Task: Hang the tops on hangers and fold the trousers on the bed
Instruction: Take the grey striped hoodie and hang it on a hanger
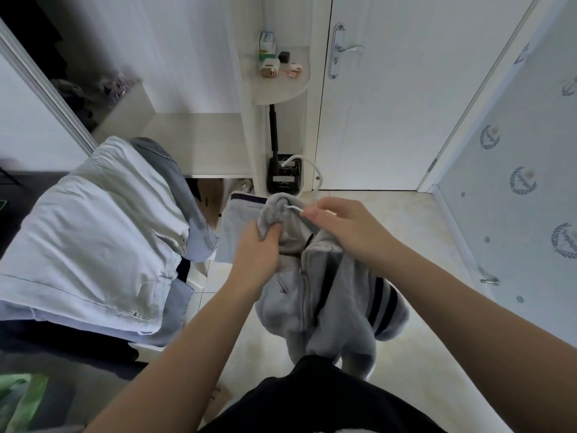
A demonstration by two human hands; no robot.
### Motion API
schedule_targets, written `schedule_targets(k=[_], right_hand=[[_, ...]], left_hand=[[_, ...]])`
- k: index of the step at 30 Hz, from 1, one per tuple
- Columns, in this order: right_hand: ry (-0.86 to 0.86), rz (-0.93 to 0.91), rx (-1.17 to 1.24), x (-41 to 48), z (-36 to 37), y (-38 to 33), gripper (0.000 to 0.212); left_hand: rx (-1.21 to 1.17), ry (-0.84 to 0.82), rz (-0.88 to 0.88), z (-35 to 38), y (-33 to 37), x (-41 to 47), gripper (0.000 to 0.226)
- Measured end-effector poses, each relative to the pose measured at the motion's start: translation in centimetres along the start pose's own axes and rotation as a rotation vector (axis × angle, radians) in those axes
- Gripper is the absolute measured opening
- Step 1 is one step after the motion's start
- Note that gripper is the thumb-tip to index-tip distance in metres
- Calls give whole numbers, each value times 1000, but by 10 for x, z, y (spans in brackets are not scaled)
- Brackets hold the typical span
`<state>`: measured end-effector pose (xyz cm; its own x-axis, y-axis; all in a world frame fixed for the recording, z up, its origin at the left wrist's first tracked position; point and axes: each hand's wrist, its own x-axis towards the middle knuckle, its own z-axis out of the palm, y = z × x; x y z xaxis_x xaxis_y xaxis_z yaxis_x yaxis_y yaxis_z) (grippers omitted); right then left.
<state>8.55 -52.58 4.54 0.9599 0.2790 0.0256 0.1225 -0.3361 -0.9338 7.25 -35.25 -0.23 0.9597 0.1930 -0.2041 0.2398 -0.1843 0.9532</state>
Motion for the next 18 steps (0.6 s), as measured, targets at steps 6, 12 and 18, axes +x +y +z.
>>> schedule_targets(k=[6, 12, 18], right_hand=[[-172, 0, -696, -9, -14, 12, 33], [-357, -28, -817, -20, -22, -3, 22], [-214, -143, -724, -9, -19, -15, 34]], left_hand=[[32, 326, 212, -28, 17, 29, 14], [294, 231, 510, -32, 34, 26, 14], [430, -26, 451, -25, 37, 16, 23]])
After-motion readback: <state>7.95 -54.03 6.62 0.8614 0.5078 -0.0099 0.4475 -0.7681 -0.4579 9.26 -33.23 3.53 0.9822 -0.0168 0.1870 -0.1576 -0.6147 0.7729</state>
